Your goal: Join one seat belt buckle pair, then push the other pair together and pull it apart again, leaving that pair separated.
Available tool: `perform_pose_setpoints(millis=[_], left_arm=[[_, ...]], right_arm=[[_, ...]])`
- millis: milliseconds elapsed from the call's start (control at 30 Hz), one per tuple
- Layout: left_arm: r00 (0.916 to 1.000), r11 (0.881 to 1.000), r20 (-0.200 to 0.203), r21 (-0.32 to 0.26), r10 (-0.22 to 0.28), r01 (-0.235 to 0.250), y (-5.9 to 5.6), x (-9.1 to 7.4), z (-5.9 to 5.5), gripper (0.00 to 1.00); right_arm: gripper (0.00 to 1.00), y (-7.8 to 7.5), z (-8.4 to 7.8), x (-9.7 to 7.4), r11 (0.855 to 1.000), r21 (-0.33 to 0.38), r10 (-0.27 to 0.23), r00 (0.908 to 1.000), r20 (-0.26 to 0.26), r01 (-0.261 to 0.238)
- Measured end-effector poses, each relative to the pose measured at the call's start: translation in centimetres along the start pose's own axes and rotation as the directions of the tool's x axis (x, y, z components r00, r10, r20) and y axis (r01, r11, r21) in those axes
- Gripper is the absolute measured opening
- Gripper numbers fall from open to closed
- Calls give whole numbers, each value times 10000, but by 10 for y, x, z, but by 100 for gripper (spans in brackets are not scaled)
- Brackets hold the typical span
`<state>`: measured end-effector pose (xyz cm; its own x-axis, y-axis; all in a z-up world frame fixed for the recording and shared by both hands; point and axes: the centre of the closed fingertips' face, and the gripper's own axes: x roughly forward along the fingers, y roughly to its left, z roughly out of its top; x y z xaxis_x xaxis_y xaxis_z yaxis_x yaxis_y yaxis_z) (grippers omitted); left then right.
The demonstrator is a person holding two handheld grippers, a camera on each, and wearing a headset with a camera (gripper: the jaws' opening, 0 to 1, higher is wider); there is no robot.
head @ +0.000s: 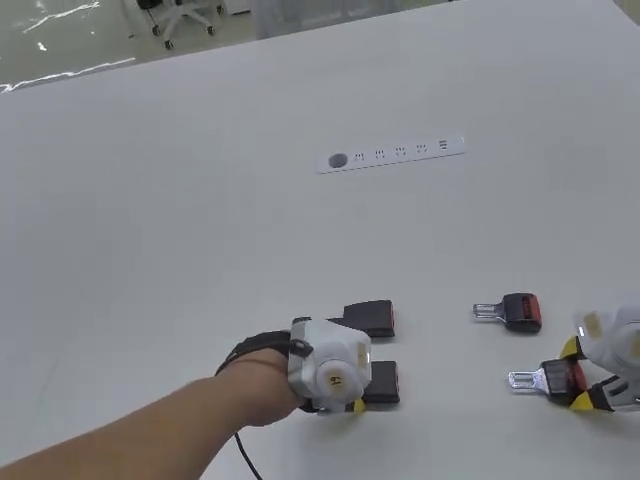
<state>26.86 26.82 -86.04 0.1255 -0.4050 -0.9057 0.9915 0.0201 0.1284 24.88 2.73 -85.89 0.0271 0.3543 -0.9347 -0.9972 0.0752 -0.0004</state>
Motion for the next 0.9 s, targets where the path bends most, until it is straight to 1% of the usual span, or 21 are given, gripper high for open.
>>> perform_pose_setpoints(millis=[167,233,300,400,467,600,700,900], left_arm=[[9999,10000,-115,3,-69,69,0,1,0,32],[9999,10000,-141,-15,-89,89,0,1,0,32],[9998,9999,-148,-35,-113,112,0,1,0,32],[9997,9998,-169,-91,-162,161,0,1,0,32],[9996,9998,-206,-118,-170,168,-1,1,1,32],[9995,9998,-263,-129,-163,159,-1,1,1,32],[9995,9998,-257,-105,-163,160,-1,1,0,32],[9994,9998,-305,-84,-162,159,-1,2,1,32]], right_arm=[[34,0,0,0,10000,15,-5,9999,-115,5],[35,-1,1,0,9994,340,-109,9998,-136,114],[35,-1,4,1,9997,206,-146,9998,-132,149],[35,-2,7,3,9995,227,-201,9998,-50,202],[35,0,13,5,9998,139,-176,9998,54,175],[35,-2,23,11,9996,122,-264,9993,254,260],[35,-2,39,18,9992,111,-384,9980,500,379],[35,-1,63,28,9989,237,-423,9956,838,405]])
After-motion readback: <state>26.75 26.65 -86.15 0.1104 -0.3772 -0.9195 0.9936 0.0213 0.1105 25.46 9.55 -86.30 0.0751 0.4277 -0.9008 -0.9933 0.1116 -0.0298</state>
